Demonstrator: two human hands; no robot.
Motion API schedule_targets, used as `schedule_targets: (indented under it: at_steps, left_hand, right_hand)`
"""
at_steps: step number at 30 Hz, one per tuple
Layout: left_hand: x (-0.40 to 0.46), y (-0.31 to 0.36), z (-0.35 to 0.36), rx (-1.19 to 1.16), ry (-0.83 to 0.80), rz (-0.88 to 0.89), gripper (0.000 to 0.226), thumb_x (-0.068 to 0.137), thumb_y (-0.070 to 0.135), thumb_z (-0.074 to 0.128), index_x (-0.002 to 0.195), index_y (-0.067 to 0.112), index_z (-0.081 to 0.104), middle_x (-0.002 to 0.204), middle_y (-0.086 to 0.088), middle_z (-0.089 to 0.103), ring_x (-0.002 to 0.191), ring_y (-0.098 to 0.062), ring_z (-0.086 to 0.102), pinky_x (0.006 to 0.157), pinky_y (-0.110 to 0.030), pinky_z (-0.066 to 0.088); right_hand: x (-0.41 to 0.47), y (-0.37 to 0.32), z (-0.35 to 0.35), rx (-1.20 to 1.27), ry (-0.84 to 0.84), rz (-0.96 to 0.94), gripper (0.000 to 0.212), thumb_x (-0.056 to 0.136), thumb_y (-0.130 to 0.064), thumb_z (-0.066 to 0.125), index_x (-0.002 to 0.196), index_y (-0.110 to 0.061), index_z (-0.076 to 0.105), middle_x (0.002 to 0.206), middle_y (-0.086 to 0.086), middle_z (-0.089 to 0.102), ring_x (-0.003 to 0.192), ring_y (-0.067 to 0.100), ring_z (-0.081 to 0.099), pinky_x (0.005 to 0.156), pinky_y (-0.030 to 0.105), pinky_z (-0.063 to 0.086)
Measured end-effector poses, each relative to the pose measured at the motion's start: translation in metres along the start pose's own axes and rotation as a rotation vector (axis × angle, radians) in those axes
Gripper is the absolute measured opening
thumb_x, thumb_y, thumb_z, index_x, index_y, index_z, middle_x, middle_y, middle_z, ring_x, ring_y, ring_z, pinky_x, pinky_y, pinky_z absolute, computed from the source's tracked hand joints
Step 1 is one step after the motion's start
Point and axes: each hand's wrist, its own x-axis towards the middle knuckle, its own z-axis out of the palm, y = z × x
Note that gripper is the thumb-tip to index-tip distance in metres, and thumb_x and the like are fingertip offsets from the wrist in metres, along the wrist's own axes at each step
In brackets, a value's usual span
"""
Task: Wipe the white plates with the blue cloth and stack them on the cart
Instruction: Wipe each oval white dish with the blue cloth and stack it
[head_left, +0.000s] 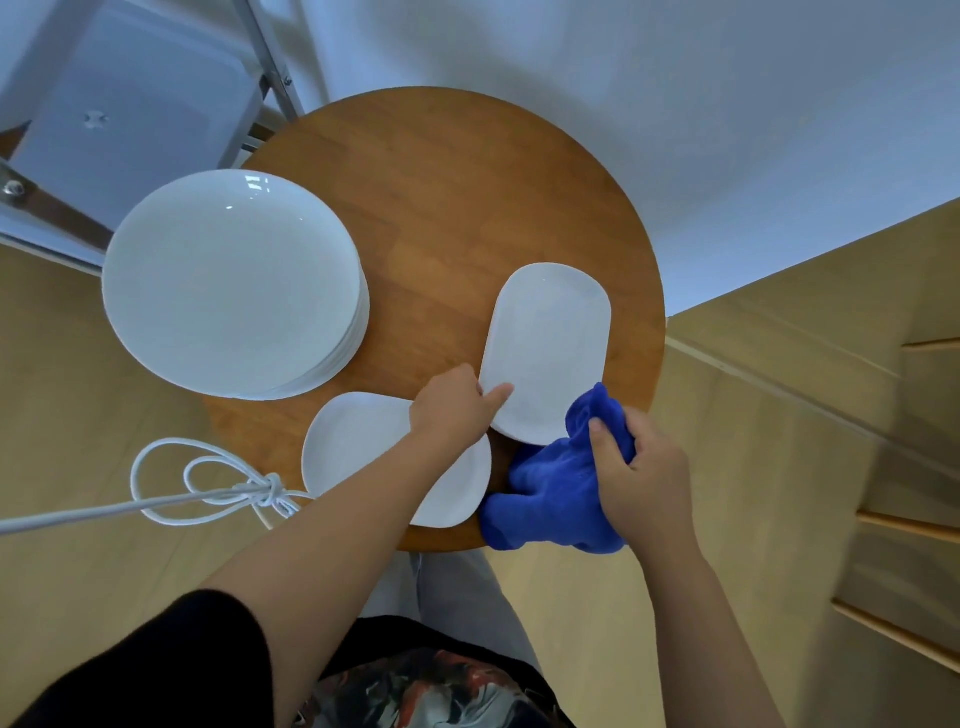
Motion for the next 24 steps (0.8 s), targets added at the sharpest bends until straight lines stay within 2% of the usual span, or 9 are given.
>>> schedule_targets:
  at_steps: [5,8,11,13,15,17,19,20,24]
  left_hand:
    - [0.015,0.011,-0.001,0.175,-0.056,-0.008,0.034,0.097,0.042,0.047,0.109,0.012,0.057,0.104,-0.007,0.063,0.093,-0.024,0.060,0.070,-0.030,0.044]
    - [0.016,0.010,-0.004,0.207,-0.064,0.028,0.028,0.098,0.039,0.044,0.102,0.015,0.057,0.094,-0.003,0.060,0.087,-0.022,0.059,0.070,-0.030,0.044]
    - [0.013,0.004,-0.006,0.162,-0.033,0.078,0.026,0.098,0.037,0.043,0.081,0.019,0.048,0.075,0.002,0.052,0.069,-0.014,0.052,0.063,-0.026,0.043]
    - [0.011,0.002,-0.005,0.084,0.037,0.113,0.031,0.098,0.036,0.044,0.070,0.022,0.042,0.067,0.002,0.049,0.060,-0.010,0.046,0.056,-0.022,0.039]
    - [0.008,0.003,-0.004,-0.013,0.094,0.139,0.031,0.098,0.034,0.046,0.070,0.023,0.042,0.066,0.003,0.049,0.059,-0.011,0.046,0.055,-0.021,0.037]
    - [0.005,0.006,-0.003,-0.132,0.118,0.150,0.019,0.099,0.031,0.045,0.086,0.019,0.054,0.078,0.005,0.056,0.069,-0.012,0.054,0.063,-0.021,0.043]
    - [0.003,0.009,-0.003,-0.268,0.158,0.155,0.020,0.100,0.026,0.042,0.108,0.017,0.058,0.092,0.008,0.057,0.081,-0.013,0.057,0.074,-0.025,0.048]
    - [0.003,0.012,-0.002,-0.348,0.182,0.152,0.021,0.101,0.025,0.040,0.110,0.018,0.057,0.093,0.009,0.056,0.082,-0.011,0.057,0.075,-0.025,0.049]
    - [0.002,0.027,-0.009,-0.781,0.180,0.026,0.013,0.100,0.034,0.042,0.105,0.025,0.049,0.091,0.016,0.054,0.082,-0.005,0.056,0.060,-0.013,0.042]
  right_hand:
    - [0.006,-0.001,-0.003,0.033,0.008,0.005,0.019,0.094,-0.011,0.053,0.077,-0.020,0.058,0.064,-0.003,0.058,0.064,0.010,0.056,0.057,0.018,0.043]
    - [0.012,-0.001,-0.007,0.033,0.014,0.006,0.020,0.093,-0.011,0.053,0.075,-0.019,0.057,0.062,-0.003,0.057,0.062,0.010,0.055,0.056,0.019,0.043]
    - [0.017,0.000,-0.011,0.040,0.028,0.004,0.022,0.093,-0.011,0.053,0.074,-0.021,0.057,0.062,-0.005,0.056,0.062,0.008,0.054,0.055,0.015,0.042]
    - [0.018,0.001,-0.014,0.044,0.039,0.011,0.020,0.093,-0.011,0.053,0.077,-0.021,0.059,0.064,-0.004,0.059,0.064,0.008,0.055,0.056,0.016,0.043]
    - [0.019,0.002,-0.016,0.039,0.047,0.019,0.017,0.093,-0.012,0.053,0.079,-0.018,0.061,0.066,-0.002,0.060,0.066,0.009,0.056,0.058,0.020,0.045]
    - [0.018,0.003,-0.017,0.039,0.049,0.023,0.015,0.093,-0.012,0.053,0.081,-0.013,0.062,0.067,0.002,0.061,0.066,0.011,0.056,0.059,0.024,0.047]
    - [0.017,0.001,-0.017,0.043,0.046,0.024,0.014,0.093,-0.012,0.054,0.082,-0.011,0.062,0.068,0.004,0.061,0.065,0.014,0.057,0.060,0.028,0.048]
    - [0.016,0.000,-0.018,0.043,0.045,0.026,0.014,0.093,-0.013,0.054,0.082,-0.010,0.062,0.068,0.004,0.061,0.065,0.014,0.057,0.061,0.029,0.048]
    - [0.016,-0.007,-0.029,0.084,0.051,0.059,0.017,0.094,-0.014,0.055,0.079,-0.018,0.062,0.066,0.001,0.063,0.066,0.011,0.059,0.059,0.025,0.049]
